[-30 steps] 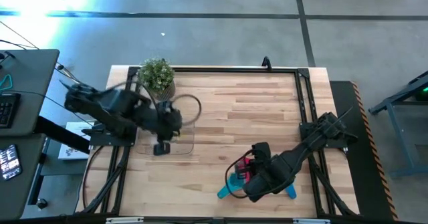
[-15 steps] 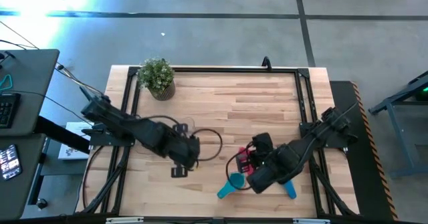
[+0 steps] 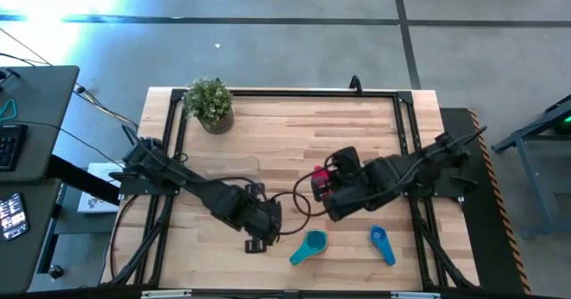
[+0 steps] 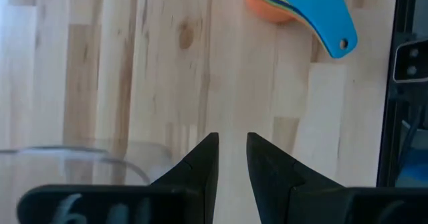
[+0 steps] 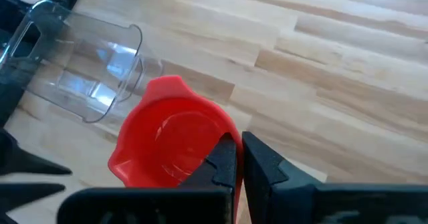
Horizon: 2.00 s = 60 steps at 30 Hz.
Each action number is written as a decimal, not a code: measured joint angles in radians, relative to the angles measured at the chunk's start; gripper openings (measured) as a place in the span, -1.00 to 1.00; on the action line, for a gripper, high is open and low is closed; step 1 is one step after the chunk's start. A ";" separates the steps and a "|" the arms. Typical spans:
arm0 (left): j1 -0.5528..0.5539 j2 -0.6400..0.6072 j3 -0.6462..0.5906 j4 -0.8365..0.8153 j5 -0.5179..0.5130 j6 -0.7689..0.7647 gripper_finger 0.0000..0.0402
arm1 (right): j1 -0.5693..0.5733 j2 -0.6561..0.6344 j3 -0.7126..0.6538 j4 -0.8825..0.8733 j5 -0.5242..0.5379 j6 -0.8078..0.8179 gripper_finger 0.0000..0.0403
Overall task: Nest measuring cups in basket
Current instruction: Stack the red measuring cup on top of the light blue measuring cup
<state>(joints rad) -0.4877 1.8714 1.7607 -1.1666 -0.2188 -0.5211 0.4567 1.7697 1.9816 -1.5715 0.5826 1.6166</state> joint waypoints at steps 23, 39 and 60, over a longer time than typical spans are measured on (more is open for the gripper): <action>0.000 0.229 0.000 0.309 0.077 0.016 -0.67 | -0.051 -0.020 0.000 0.000 -0.004 -0.107 -1.00; 0.001 0.327 0.000 0.422 0.183 -0.018 -0.67 | -0.051 -0.020 0.000 0.000 -0.010 -0.132 -1.00; 0.003 0.333 0.000 0.621 0.215 -0.002 -0.67 | -0.051 -0.019 0.000 0.001 -0.011 -0.137 -1.00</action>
<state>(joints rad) -0.4847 2.2044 1.7607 -0.5459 -0.0040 -0.5235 0.4053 1.7504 1.9812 -1.5709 0.5719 1.4794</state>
